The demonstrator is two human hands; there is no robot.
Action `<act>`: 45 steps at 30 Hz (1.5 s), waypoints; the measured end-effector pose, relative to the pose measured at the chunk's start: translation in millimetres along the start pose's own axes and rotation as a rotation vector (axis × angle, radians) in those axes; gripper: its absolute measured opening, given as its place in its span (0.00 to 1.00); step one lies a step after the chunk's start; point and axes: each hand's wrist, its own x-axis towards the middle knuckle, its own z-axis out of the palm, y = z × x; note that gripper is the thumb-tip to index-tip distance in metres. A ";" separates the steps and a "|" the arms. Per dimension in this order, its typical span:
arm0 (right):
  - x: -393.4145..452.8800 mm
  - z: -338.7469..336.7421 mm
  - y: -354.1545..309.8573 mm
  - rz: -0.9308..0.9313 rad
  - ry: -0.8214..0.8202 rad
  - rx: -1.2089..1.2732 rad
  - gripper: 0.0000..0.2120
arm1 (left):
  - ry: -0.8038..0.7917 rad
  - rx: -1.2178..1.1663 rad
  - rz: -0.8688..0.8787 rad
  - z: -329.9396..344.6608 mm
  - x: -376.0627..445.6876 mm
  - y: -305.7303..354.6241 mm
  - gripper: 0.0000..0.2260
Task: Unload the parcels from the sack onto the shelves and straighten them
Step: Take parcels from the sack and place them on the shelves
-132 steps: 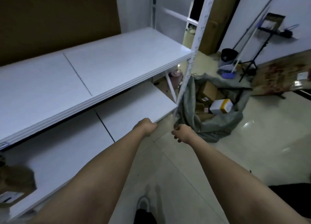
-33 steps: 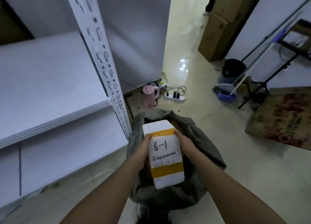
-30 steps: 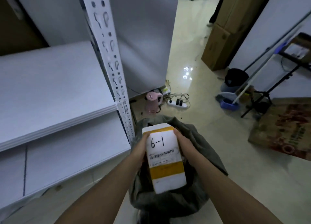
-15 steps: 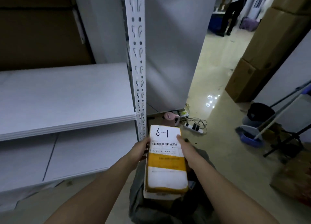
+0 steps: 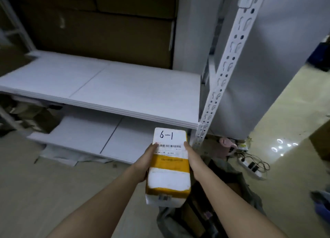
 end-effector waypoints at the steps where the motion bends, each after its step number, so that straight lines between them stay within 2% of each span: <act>1: -2.2 17.4 -5.9 -0.010 -0.015 -0.019 0.28 | 0.025 -0.031 0.007 -13.0 -6.1 1.9 0.21; 8: -15.3 157.2 -30.3 -0.100 -0.127 -0.048 0.22 | 0.168 -0.150 0.157 -117.9 -53.4 37.8 0.18; 10: -24.6 207.7 -37.2 -0.121 -0.219 -0.010 0.18 | 0.203 -0.156 0.211 -160.9 -71.0 52.3 0.18; 13: -34.7 277.2 -43.2 -0.157 -0.251 0.003 0.11 | 0.261 -0.137 0.262 -220.1 -96.3 73.7 0.19; 17: -49.5 365.6 -46.0 -0.171 -0.346 -0.005 0.17 | 0.328 -0.174 0.305 -294.4 -129.1 91.2 0.20; 24: -56.9 494.2 -65.3 -0.201 -0.479 -0.075 0.18 | 0.448 -0.291 0.378 -395.7 -176.0 128.9 0.21; 31: -45.8 630.3 -96.9 -0.212 -0.635 -0.117 0.25 | 0.577 -0.317 0.467 -497.0 -206.7 190.0 0.21; 35: -30.7 706.4 -133.8 -0.231 -0.675 -0.140 0.25 | 0.600 -0.332 0.484 -552.5 -214.8 243.6 0.16; 39: -22.2 780.9 -185.6 -0.291 -0.728 -0.113 0.25 | 0.659 -0.289 0.553 -608.4 -220.3 308.8 0.19; 42: -26.0 835.5 -230.7 -0.375 -0.749 -0.052 0.29 | 0.668 -0.236 0.647 -645.2 -231.0 362.2 0.20; 45: -36.1 880.8 -272.9 -0.481 -0.739 -0.050 0.25 | 0.703 -0.192 0.741 -674.3 -245.2 409.7 0.21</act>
